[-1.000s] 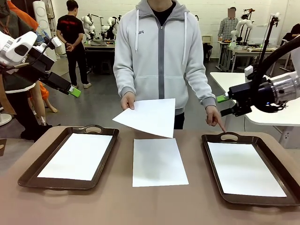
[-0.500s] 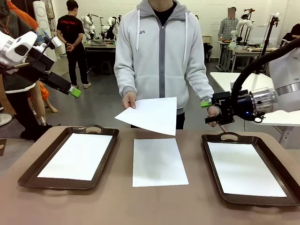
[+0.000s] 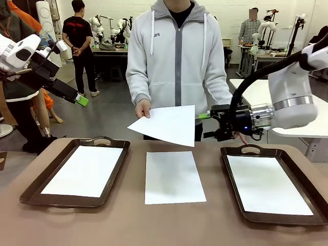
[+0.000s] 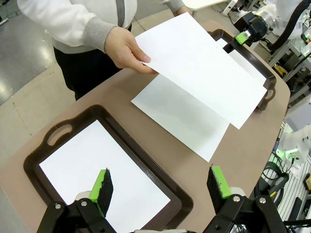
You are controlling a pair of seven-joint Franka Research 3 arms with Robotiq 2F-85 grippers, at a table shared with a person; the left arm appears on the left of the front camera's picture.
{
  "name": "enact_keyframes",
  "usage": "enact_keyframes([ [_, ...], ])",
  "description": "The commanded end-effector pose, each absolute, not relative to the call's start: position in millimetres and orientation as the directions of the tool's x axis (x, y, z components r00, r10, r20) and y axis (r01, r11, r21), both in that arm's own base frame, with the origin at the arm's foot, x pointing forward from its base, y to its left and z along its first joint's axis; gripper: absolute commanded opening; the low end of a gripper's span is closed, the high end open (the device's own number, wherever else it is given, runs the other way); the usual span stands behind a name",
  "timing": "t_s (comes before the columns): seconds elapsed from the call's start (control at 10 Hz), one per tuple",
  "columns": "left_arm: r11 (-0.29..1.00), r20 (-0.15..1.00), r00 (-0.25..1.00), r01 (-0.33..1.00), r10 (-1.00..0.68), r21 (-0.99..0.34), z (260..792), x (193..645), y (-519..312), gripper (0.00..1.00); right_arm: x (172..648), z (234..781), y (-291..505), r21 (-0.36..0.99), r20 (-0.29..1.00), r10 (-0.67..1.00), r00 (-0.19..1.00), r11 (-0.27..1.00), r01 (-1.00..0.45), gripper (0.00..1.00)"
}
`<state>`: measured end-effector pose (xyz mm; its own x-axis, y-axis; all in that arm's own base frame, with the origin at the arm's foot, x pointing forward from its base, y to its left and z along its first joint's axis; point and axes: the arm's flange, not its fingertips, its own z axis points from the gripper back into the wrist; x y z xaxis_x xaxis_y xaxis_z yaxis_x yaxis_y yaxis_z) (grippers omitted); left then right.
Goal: Sort the A4 documents.
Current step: Receive the A4 Paper.
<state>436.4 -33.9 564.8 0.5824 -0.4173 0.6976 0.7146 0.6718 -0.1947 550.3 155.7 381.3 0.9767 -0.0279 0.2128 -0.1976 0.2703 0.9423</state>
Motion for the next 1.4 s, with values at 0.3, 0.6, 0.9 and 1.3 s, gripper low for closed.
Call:
enact_keyframes([
  [0.3, 0.671, 0.698, 0.582, 0.715, -0.417, -0.195, 564.9, 436.1, -34.0, 1.0, 573.0, 366.2, 201.5, 0.983, 0.14, -0.063, 0.988, 0.133, -0.131, 1.0],
  [0.6, 0.671, 0.698, 0.582, 0.715, -0.417, -0.195, 564.9, 436.1, -34.0, 1.0, 579.8, 361.8, 211.4, 0.994, 0.091, -0.081, 0.992, 0.07, -0.086, 1.0],
  [0.9, 0.671, 0.698, 0.582, 0.715, -0.417, -0.195, 564.9, 436.1, -34.0, 1.0, 580.5, 360.4, 214.1, 0.994, 0.091, -0.08, 0.993, 0.071, -0.086, 1.0],
  [1.3, 0.671, 0.698, 0.582, 0.715, -0.417, -0.195, 564.9, 436.1, -34.0, 1.0, 581.9, 358.1, 211.1, 0.991, 0.093, -0.075, 0.993, 0.107, -0.084, 0.77],
])
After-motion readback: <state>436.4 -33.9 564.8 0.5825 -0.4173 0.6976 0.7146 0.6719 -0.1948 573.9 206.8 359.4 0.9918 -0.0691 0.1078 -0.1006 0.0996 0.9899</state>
